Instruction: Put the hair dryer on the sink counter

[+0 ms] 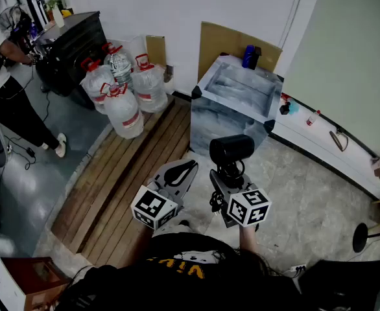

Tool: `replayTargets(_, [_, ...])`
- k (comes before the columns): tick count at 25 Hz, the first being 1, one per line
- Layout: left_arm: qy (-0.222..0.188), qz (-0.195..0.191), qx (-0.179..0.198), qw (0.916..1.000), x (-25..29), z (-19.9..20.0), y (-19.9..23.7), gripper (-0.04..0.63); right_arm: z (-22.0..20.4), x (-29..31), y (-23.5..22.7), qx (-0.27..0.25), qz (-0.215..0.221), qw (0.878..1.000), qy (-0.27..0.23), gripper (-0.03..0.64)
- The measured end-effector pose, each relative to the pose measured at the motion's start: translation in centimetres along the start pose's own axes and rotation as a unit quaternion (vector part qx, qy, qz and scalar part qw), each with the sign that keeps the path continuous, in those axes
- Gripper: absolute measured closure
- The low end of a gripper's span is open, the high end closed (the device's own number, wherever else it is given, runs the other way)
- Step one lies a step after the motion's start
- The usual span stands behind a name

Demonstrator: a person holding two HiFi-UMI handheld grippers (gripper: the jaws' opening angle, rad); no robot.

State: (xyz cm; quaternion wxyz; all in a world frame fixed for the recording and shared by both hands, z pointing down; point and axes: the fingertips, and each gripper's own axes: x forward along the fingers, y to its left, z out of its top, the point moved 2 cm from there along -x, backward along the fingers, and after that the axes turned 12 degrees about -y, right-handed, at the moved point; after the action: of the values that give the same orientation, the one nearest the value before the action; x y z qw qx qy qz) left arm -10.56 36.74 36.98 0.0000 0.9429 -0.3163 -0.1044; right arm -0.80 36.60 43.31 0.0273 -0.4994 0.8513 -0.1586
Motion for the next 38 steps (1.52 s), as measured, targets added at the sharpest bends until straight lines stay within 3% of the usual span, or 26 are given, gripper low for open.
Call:
replayTargets(12, [0.005, -0.014, -0.006, 0.9999, -0.5, -0.8, 5.3, 0.566, 0.3, 4.1, 0.9, 0.016, -0.020, 0.999, -0.020, 0.448])
replayTargets(17, [0.020, -0.025, -0.024, 0.9992, -0.8, -2.2, 6.3, 0.566, 0.1, 4.7, 1.3, 0.003, -0.030, 0.999, -0.013, 0.448])
replayTargets(24, [0.006, -0.036, -0.030, 0.9989, 1.0, -2.3, 6.8, 0.566, 0.3, 5.4, 0.6, 0.018, -0.030, 0.999, -0.015, 0.448])
replayTargets(30, [0.011, -0.032, -0.032, 0.9989, 3.4, -3.2, 8.8, 0.566, 0.9, 7.4, -2.0, 0.018, -0.031, 0.999, -0.014, 0.448])
replayTargets(38, [0.026, -0.004, -0.021, 0.9994, 10.5, -5.2, 12.2, 0.566, 3.1, 11.4, -9.6, 0.026, -0.013, 1.000, -0.012, 0.448])
